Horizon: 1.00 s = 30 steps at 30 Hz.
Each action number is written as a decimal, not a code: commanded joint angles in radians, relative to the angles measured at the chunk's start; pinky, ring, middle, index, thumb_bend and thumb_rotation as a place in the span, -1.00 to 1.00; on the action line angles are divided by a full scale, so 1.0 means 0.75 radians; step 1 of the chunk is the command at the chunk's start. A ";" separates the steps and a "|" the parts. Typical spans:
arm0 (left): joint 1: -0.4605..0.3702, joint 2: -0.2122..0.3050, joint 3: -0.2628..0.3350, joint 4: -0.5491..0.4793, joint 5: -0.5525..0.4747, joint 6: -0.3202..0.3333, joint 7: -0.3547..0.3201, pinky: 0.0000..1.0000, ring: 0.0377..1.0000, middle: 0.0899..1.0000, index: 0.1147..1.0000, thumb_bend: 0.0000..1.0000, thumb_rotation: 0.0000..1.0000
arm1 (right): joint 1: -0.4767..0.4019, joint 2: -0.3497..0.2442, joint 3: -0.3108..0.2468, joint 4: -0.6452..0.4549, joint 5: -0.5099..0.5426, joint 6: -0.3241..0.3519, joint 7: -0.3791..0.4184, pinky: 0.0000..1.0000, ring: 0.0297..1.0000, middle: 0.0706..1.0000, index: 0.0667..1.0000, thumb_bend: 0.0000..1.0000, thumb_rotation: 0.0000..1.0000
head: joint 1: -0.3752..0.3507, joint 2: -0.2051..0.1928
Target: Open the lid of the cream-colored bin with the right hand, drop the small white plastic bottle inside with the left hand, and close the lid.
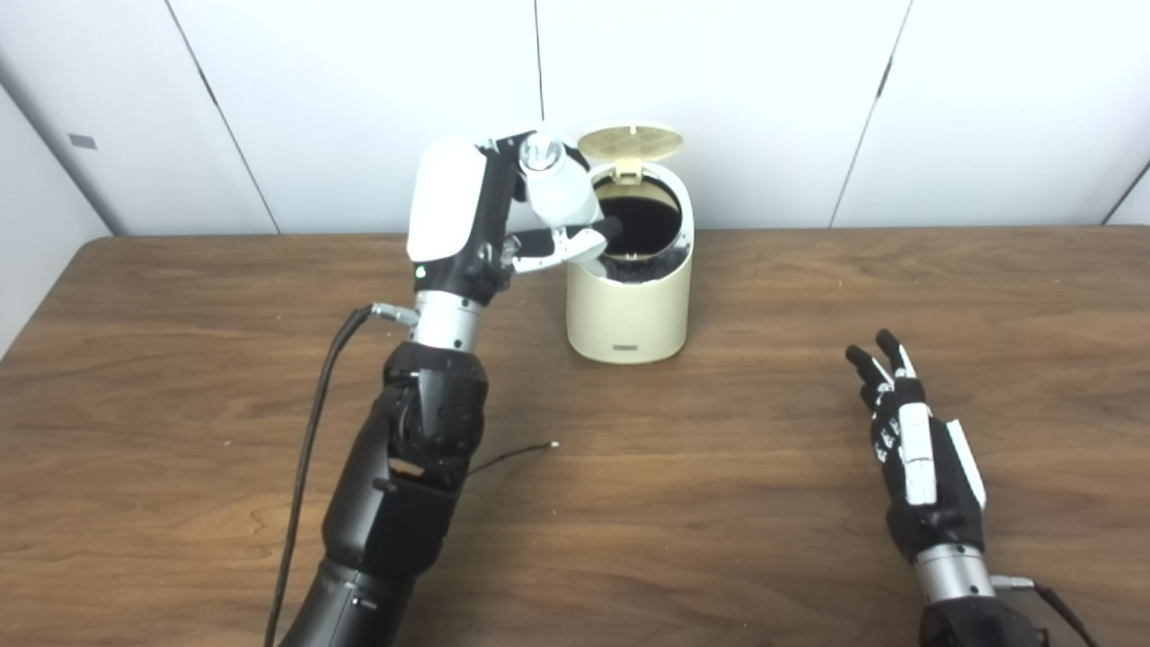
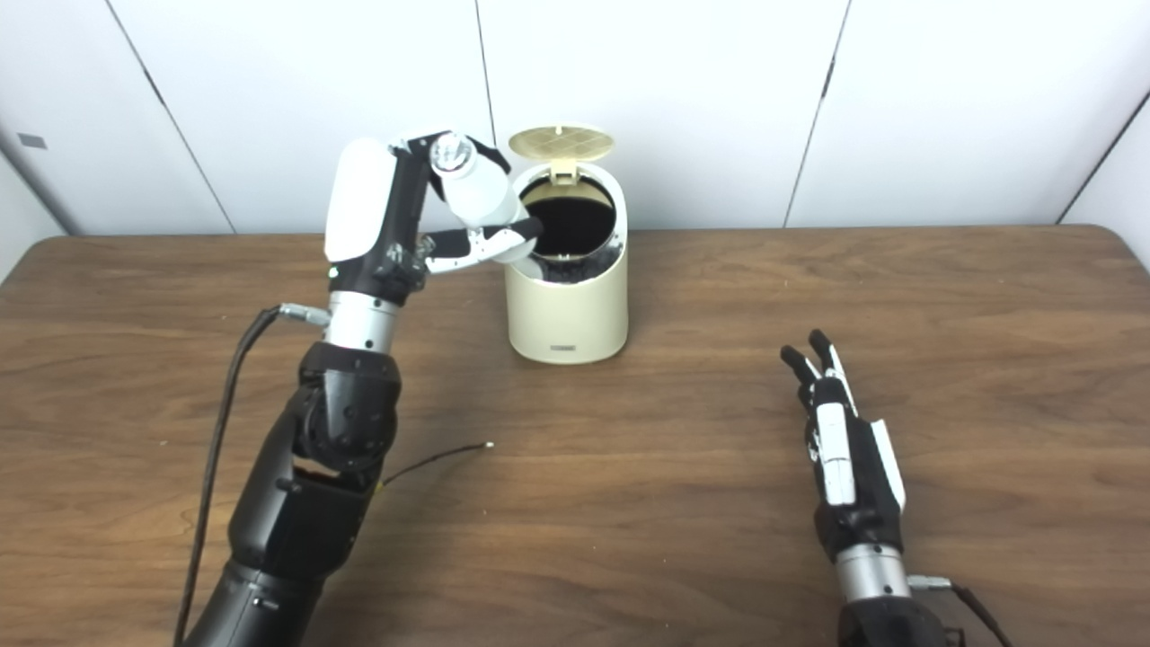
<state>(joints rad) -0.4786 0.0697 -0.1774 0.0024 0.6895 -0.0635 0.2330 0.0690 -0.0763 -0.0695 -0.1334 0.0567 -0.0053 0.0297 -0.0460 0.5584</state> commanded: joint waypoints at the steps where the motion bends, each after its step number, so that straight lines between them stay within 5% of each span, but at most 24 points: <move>1: -0.089 -0.014 -0.002 0.016 0.000 -0.062 0.056 -0.26 -0.18 -0.07 -0.20 -0.05 -1.00 | 0.024 0.017 0.019 0.056 -0.005 -0.012 0.004 1.00 0.95 0.80 0.95 0.10 1.00 | -0.002 -0.001; 11: -0.141 -0.024 -0.016 0.197 0.012 -0.163 0.138 -0.27 -0.19 -0.02 -0.20 -0.05 -1.00 | 0.025 0.019 0.029 0.060 -0.031 -0.018 -0.004 1.00 0.93 0.79 0.94 0.12 1.00 | -0.003 0.002; 30: -0.181 -0.027 -0.037 0.302 0.023 -0.228 0.217 -0.31 -0.21 -0.04 -0.23 -0.05 -1.00 | 0.027 0.005 0.046 0.067 -0.066 -0.014 0.000 1.00 0.89 0.74 0.95 0.03 1.00 | 0.004 -0.002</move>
<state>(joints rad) -0.5597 0.0486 -0.2053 0.2393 0.6994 -0.2106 0.3750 0.0686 -0.0806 -0.0521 -0.1317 0.0125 -0.0088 0.0231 -0.0430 0.5553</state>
